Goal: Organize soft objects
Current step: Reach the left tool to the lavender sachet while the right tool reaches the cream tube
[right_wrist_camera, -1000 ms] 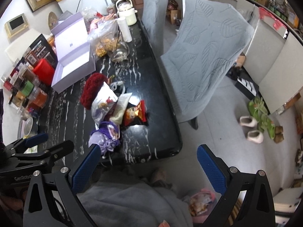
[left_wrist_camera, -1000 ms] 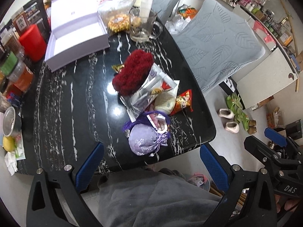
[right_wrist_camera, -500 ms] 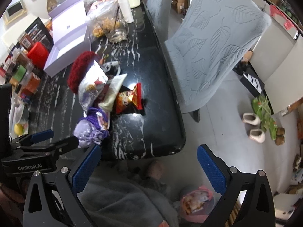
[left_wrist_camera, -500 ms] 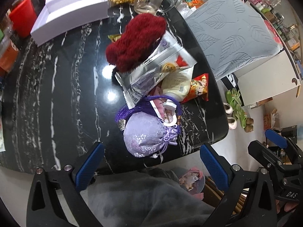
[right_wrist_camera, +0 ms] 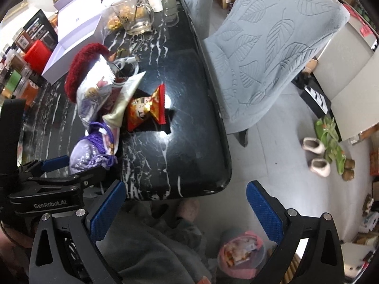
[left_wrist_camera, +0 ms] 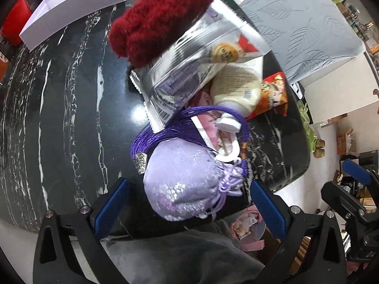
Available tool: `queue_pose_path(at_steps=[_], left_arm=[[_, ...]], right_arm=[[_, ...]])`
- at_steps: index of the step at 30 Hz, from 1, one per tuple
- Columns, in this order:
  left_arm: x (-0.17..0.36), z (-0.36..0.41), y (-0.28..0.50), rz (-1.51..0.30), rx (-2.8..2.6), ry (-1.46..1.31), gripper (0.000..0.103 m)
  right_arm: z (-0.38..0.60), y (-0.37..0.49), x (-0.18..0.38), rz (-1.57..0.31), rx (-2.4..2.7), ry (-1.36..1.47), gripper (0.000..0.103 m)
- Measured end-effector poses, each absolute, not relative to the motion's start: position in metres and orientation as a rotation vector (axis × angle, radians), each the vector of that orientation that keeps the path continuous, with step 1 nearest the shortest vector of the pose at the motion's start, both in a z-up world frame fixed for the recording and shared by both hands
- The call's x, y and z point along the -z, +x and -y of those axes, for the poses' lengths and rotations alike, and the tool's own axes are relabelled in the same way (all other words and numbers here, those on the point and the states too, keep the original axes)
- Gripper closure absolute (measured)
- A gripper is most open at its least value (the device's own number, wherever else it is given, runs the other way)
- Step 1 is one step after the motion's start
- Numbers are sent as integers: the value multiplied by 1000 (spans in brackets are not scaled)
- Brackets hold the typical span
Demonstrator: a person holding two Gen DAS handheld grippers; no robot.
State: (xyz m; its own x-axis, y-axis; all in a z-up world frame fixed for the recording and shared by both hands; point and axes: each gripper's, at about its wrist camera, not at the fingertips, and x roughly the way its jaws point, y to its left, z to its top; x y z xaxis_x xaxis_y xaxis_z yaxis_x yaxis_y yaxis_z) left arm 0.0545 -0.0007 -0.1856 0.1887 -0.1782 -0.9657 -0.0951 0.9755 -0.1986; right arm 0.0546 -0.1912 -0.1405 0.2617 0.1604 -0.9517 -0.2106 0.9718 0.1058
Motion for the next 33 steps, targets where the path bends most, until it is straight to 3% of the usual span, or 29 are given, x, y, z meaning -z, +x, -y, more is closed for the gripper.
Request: queue_pose_path(at_steps=[4,8,17,33], left_arm=[[195,0,61,-1412,48,-231,4],[194,3,66,-1376,46,-210,25],[183,-11,72,-1354,82,-252,44],[162,-99,51,-1315,-66,-303,44]], right_arm=[[190,57,145,-1287,-244,-46,0],[187,62,148,-1288,-243,-49,0],[173,76,144,-1269,-285,-66,0],[112,98,145,-1225,-408,-130,0]])
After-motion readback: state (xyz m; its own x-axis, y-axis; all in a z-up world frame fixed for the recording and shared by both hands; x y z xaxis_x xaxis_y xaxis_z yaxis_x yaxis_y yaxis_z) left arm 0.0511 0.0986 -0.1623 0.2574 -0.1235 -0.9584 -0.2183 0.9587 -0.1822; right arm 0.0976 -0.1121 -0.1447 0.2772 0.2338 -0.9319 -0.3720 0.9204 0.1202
